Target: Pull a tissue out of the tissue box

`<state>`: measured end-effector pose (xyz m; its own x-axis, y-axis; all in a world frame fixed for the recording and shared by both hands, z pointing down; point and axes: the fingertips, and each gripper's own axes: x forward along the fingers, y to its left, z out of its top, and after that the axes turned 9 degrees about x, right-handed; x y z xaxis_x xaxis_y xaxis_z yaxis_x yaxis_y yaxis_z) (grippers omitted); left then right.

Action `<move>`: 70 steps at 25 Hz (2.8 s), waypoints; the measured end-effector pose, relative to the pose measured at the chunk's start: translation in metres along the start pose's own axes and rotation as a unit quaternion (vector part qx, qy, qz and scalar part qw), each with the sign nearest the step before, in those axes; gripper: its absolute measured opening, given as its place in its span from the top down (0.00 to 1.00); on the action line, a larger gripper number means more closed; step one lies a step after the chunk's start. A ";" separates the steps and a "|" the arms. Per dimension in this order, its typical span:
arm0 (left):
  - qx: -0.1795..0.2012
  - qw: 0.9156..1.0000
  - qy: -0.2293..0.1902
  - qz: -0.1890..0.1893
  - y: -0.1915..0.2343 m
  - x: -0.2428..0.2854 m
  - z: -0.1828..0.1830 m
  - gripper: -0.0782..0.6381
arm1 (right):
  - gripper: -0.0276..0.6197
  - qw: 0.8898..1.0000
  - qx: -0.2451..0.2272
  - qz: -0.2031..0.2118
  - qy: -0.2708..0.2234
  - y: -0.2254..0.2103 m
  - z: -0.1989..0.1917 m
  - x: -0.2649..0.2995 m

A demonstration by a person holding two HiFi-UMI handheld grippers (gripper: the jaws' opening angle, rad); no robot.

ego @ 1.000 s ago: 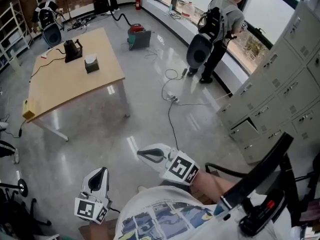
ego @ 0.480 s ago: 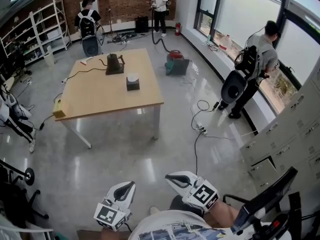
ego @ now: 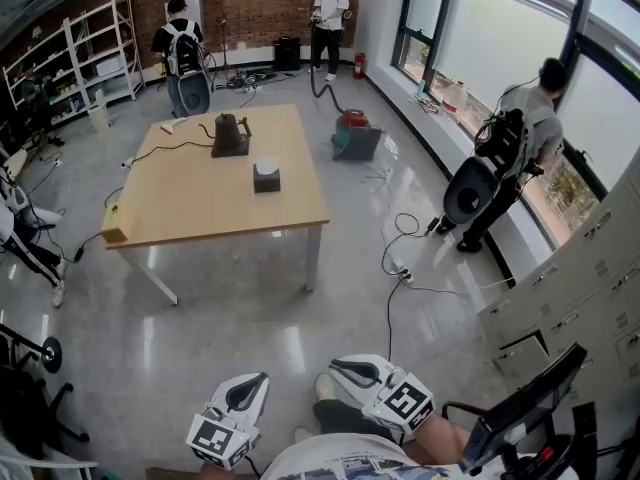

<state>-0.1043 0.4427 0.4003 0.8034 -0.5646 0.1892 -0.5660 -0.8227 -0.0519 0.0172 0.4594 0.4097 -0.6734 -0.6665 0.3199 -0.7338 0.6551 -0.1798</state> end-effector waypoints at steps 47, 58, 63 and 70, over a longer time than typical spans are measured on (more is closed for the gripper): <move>0.013 0.995 0.004 -0.101 0.415 0.269 0.036 0.89 | 0.81 0.999 0.017 -0.036 0.010 -0.312 0.164 0.371; -0.010 0.997 0.018 -0.068 0.462 0.340 0.044 0.87 | 0.80 0.998 -0.030 -0.017 0.061 -0.431 0.176 0.433; -0.025 0.998 0.018 -0.047 0.472 0.387 0.050 0.86 | 0.80 0.995 -0.046 0.009 0.093 -0.494 0.171 0.454; -0.030 0.999 0.034 -0.003 0.489 0.434 0.053 0.85 | 0.75 0.991 -0.027 0.048 0.119 -0.573 0.154 0.494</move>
<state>-0.0226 -0.2080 0.4052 0.7932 -0.5525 0.2561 -0.5734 -0.8192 0.0087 0.0911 -0.3001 0.5277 -0.6954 -0.5007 0.5155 -0.6565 0.7344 -0.1722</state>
